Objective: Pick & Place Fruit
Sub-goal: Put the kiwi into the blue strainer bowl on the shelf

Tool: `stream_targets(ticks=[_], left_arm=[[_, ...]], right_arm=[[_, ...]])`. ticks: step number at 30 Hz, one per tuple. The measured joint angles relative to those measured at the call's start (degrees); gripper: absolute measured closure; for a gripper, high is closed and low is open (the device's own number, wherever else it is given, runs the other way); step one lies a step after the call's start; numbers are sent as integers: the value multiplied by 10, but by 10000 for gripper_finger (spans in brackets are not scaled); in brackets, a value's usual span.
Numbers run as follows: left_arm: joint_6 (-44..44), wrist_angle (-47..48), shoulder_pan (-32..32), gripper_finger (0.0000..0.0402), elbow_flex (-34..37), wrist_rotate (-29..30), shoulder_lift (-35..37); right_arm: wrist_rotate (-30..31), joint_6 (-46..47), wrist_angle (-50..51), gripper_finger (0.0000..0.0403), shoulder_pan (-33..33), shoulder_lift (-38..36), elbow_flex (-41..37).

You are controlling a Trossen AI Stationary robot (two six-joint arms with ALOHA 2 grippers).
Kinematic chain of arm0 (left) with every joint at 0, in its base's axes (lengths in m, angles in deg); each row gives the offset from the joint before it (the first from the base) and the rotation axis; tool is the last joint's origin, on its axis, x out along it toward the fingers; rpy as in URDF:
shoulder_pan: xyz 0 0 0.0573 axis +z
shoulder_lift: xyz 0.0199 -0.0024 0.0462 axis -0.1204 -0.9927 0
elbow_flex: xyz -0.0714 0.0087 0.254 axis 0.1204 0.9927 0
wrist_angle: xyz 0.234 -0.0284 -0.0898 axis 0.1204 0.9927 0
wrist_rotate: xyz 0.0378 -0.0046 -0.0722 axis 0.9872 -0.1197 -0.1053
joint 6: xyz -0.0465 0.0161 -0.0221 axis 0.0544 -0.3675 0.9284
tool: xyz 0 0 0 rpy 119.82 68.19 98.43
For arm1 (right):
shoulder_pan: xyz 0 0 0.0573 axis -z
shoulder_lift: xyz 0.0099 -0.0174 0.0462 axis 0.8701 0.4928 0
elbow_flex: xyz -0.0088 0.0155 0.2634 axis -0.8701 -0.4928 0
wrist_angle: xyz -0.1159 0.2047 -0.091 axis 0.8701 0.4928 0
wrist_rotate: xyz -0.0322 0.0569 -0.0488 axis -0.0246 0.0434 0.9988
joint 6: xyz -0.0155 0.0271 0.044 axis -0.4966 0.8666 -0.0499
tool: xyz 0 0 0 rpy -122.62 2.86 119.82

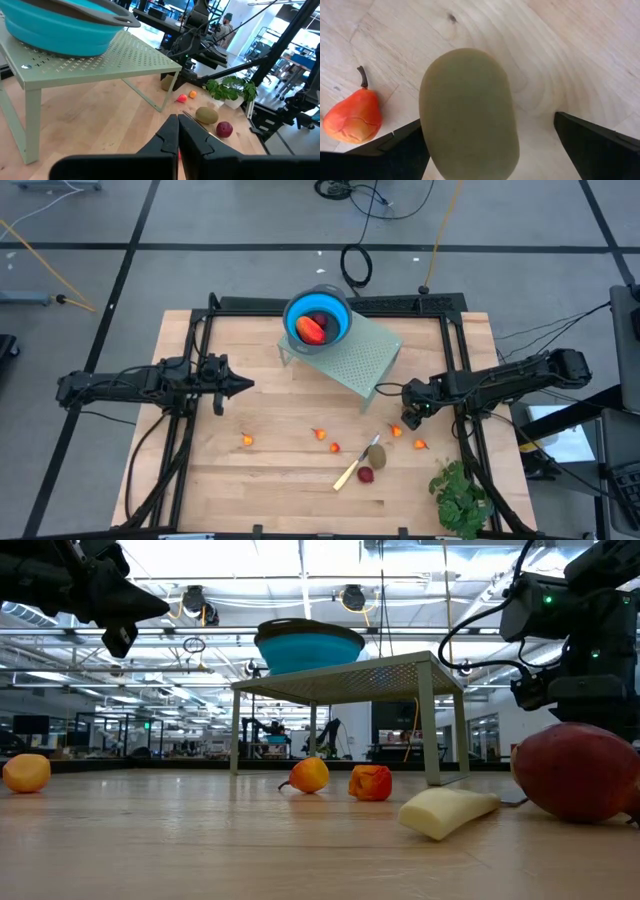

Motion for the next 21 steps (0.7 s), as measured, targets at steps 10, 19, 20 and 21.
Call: stream_targets(ticks=[10, 19, 20, 21], left_arm=[[0, 0, 0, 381, 0, 0, 0], [0, 1, 0, 399, 0, 0, 0], [0, 1, 0, 397, 0, 0, 0], [0, 1, 0, 394, 0, 0, 0]], right_arm=[[7, 10, 5, 90, 0, 0, -1], [6, 38, 1, 165, 0, -1, -1], [3, 45, -3, 170, 0, -3, -1], [-1, 50, -8, 174, 0, -4, -1]])
